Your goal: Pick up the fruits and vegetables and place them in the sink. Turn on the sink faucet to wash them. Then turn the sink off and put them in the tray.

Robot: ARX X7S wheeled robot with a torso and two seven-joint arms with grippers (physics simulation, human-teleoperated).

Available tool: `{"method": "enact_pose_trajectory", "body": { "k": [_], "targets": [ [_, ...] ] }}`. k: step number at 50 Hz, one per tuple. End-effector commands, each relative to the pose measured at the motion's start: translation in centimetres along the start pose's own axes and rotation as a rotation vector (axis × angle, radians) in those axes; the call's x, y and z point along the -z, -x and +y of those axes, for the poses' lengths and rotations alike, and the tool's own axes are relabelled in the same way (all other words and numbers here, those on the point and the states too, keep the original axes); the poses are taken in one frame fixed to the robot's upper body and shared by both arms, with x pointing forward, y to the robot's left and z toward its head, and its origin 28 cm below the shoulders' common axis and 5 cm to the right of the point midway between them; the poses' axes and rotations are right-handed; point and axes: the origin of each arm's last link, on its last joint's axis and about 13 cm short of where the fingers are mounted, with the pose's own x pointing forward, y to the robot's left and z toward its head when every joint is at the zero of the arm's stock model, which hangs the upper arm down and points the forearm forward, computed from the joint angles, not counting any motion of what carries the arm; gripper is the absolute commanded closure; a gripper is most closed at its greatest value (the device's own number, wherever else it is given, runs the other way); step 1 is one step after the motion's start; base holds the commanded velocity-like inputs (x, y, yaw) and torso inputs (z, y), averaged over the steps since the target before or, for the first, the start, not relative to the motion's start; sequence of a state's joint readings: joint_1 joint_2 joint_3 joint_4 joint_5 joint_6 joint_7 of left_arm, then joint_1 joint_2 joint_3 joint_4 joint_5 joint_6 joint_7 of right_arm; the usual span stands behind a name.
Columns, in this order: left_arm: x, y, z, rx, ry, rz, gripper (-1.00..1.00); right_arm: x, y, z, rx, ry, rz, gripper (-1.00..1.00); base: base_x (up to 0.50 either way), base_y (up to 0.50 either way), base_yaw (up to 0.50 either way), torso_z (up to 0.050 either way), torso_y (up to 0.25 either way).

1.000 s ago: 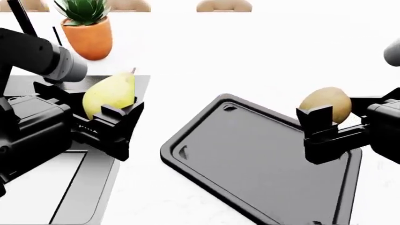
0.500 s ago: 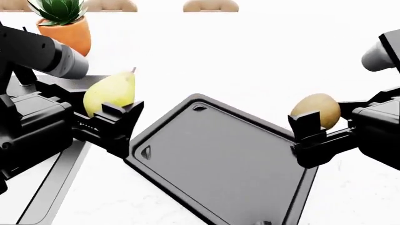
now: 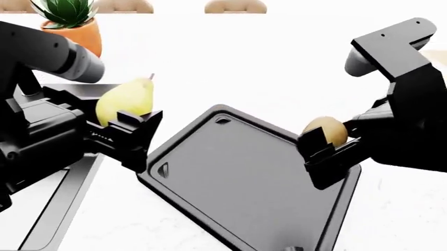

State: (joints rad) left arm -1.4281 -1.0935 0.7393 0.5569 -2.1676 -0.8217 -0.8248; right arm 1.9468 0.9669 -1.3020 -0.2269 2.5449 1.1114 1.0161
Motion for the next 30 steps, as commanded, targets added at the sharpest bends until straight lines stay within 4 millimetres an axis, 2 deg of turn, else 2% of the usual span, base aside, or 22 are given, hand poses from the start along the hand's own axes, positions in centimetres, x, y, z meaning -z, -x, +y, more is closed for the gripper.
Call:
{"method": "enact_pose_trajectory", "body": {
  "k": [1,8,30],
  "targets": [
    [-0.1,-0.3,-0.1,0.003,0.004,0.009,1.00,-1.0,-1.4,-0.3,-0.034,0.034,0.101,1.00,0.00,0.00,0.00,0.000,0.000],
    [-0.1,-0.4,-0.1,0.004,0.004,0.012,1.00,-1.3,-2.3,-0.5,-0.045,0.039,0.132,1.00,0.00,0.00,0.00,0.000,0.000],
    [0.1,-0.5,0.0,0.010,0.008,0.018,1.00,-0.6,-5.4,-1.6,-0.014,0.024,0.216,1.00,0.00,0.00,0.00,0.000,0.000]
  ]
}}
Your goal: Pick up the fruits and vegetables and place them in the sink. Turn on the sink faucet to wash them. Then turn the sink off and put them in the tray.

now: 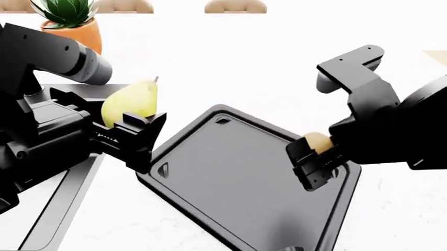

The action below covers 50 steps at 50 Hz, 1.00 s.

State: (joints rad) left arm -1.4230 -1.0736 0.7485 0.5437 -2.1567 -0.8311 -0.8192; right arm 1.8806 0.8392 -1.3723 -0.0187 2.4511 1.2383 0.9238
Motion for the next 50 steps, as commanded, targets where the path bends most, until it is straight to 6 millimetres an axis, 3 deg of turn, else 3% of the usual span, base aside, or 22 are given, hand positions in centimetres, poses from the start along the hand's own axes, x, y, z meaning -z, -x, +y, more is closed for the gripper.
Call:
{"method": "enact_pose_trajectory", "body": {
  "k": [1,50],
  "targets": [
    [0.0,-0.1,0.0,0.000,0.010,0.004,1.00,0.0,-1.6,-0.7,0.013,-0.002,0.044,1.00,0.00,0.00,0.00,0.000,0.000],
    [0.3,-0.6,0.2,-0.004,0.008,0.023,1.00,0.8,-5.2,-1.2,-0.014,-0.030,0.119,1.00,0.00,0.00,0.00,0.000,0.000]
  ]
}}
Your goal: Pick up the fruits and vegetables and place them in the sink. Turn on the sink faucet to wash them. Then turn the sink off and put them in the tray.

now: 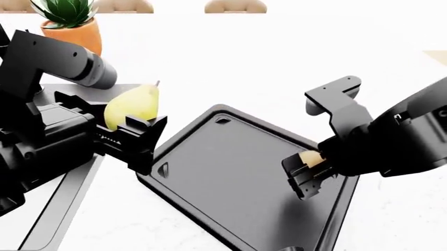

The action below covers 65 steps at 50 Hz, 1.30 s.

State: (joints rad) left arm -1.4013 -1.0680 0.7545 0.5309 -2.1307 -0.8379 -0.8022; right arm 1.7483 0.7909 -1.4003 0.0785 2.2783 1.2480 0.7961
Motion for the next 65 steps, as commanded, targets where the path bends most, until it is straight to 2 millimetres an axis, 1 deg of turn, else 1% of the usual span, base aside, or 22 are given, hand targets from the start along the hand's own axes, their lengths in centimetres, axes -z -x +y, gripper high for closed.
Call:
{"method": "enact_pose_trajectory", "body": {
  "k": [1,17,18,31,34,36,37,38,39,41,43,51,60,65],
  "targets": [
    [-0.1,-0.1,0.0,-0.003,0.007,0.005,1.00,0.0,-0.5,-0.2,-0.005,-0.002,0.006,1.00,0.00,0.00,0.00,0.000,0.000],
    [0.1,-0.2,0.1,-0.008,0.008,0.010,1.00,0.3,-0.9,-0.1,-0.003,0.005,0.017,1.00,0.00,0.00,0.00,0.000,0.000],
    [0.1,-0.2,0.1,-0.008,0.009,0.010,1.00,0.3,-0.9,-0.1,-0.002,0.005,0.016,-1.00,0.00,0.00,0.00,0.000,0.000],
    [0.2,-0.2,0.1,-0.011,0.011,0.014,1.00,0.3,-0.7,-0.1,0.006,0.004,0.002,-1.00,0.00,0.00,0.00,0.000,0.000],
    [0.1,-0.3,0.0,-0.010,0.007,0.017,1.00,0.2,-0.1,-0.1,0.006,0.004,-0.013,-1.00,0.00,0.00,0.00,0.000,0.000],
    [0.1,-0.5,0.0,-0.012,0.004,0.021,1.00,0.2,0.6,0.0,0.005,0.010,-0.029,-1.00,0.00,0.00,0.00,0.000,0.000],
    [-1.3,-1.4,-0.7,-0.009,-0.045,0.063,1.00,0.4,2.8,0.0,0.011,0.014,-0.076,-1.00,0.00,0.00,0.00,0.000,0.000],
    [-2.2,-2.1,-1.2,-0.005,-0.076,0.092,1.00,0.6,4.3,0.1,0.016,0.016,-0.109,-1.00,0.00,0.00,0.00,0.000,0.000],
    [-2.8,-2.6,-1.5,-0.003,-0.096,0.114,1.00,0.8,5.3,0.1,0.020,0.019,-0.132,-1.00,0.00,0.00,0.00,0.000,0.000],
    [-3.7,-3.3,-2.0,0.002,-0.119,0.140,1.00,1.0,6.5,0.1,0.025,0.021,-0.162,-1.00,0.00,0.00,0.00,0.000,0.008],
    [-4.2,-3.8,-2.3,0.006,-0.132,0.157,1.00,1.2,7.3,0.2,0.030,0.025,-0.182,-1.00,0.00,0.00,0.00,0.000,0.000],
    [-4.9,-5.6,-3.2,0.020,-0.169,0.211,1.00,2.0,8.6,0.4,0.040,0.038,-0.219,-1.00,0.00,0.00,0.00,0.000,0.000],
    [-4.5,-8.5,-3.7,0.032,-0.226,0.318,1.00,2.6,9.7,0.8,0.037,0.062,-0.255,-1.00,0.00,0.00,0.00,0.000,0.000],
    [-3.7,-10.3,-4.0,0.030,-0.276,0.382,1.00,2.9,10.2,0.8,0.043,0.061,-0.276,-1.00,0.00,0.00,0.00,0.000,0.000]
  ]
}}
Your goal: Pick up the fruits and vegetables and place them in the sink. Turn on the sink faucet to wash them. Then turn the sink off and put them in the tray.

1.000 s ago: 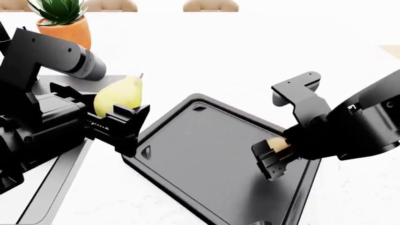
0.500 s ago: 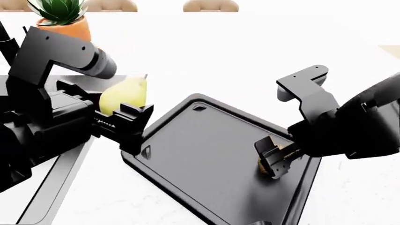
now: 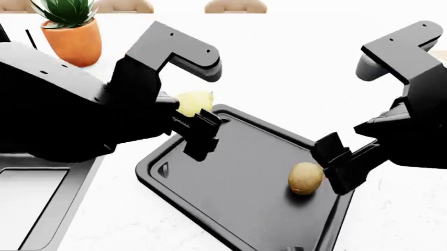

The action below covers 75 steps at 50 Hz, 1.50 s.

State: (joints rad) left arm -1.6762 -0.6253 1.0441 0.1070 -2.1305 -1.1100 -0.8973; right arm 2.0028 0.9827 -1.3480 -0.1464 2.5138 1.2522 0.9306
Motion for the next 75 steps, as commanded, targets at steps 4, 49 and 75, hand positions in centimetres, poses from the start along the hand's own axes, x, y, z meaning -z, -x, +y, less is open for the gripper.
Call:
{"method": "enact_pose_trajectory", "body": {
  "k": [4,49,75],
  "targets": [
    [-0.7,-4.1,-1.1,0.003,-0.131,0.169,1.00,0.6,1.8,0.1,0.009,0.012,-0.058,-1.00,0.00,0.00,0.00,0.000,0.000],
    [0.3,-8.2,-1.5,0.167,-0.076,0.266,1.00,0.9,1.0,-0.3,0.023,0.004,-0.044,-1.00,0.00,0.00,0.00,0.000,0.000],
    [0.9,-9.6,-1.1,0.171,-0.047,0.282,1.00,1.0,0.7,-0.6,0.033,-0.004,-0.040,-1.00,0.00,0.00,0.00,0.000,0.000]
  ]
}}
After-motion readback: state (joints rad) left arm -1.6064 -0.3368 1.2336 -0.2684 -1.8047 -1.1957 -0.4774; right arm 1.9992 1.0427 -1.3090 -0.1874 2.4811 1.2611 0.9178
